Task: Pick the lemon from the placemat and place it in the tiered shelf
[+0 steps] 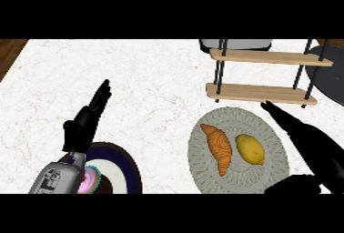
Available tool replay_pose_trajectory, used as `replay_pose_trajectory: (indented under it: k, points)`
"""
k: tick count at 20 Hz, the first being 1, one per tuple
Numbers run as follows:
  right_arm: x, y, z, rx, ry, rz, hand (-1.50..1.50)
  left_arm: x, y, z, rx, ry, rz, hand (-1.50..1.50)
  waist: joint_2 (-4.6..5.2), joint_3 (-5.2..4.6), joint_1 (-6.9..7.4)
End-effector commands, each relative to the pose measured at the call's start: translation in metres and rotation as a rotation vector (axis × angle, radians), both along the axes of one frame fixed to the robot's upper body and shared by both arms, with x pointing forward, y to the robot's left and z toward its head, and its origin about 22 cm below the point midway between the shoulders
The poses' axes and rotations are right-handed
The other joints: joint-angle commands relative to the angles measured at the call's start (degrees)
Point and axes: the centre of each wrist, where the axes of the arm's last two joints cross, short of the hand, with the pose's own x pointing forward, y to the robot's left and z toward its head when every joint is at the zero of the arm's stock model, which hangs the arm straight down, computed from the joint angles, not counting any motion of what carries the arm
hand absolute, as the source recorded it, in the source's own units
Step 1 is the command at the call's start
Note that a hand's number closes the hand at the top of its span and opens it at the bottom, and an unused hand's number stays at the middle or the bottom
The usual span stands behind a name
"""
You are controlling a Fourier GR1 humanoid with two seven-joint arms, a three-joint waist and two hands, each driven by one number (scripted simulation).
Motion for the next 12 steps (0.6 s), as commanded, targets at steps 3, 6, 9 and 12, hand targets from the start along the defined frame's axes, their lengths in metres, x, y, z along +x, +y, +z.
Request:
replay_pose_trajectory:
  k: [3,6,9,12]
  points:
    - [-0.001,0.026,-0.018,-0.014,-0.004,-0.013,-1.50,0.005,-0.008,-0.016,0.030,-0.011,0.007,0.00,0.08,-0.06,-0.08]
    - [0.011,-0.006,-0.021,-0.042,0.021,-0.005,-1.50,-0.004,0.002,-0.008,0.001,-0.003,-0.003,0.00,0.05,-0.05,0.08]
    - [0.005,0.002,-0.037,-0.047,0.056,-0.006,-1.50,0.006,-0.015,0.012,0.003,0.006,-0.003,0.00,0.02,-0.04,-0.02]
    - [0.006,-0.008,-0.037,-0.053,0.054,-0.009,-1.50,-0.003,0.005,-0.003,0.007,0.004,0.001,0.00,0.04,-0.05,-0.04]
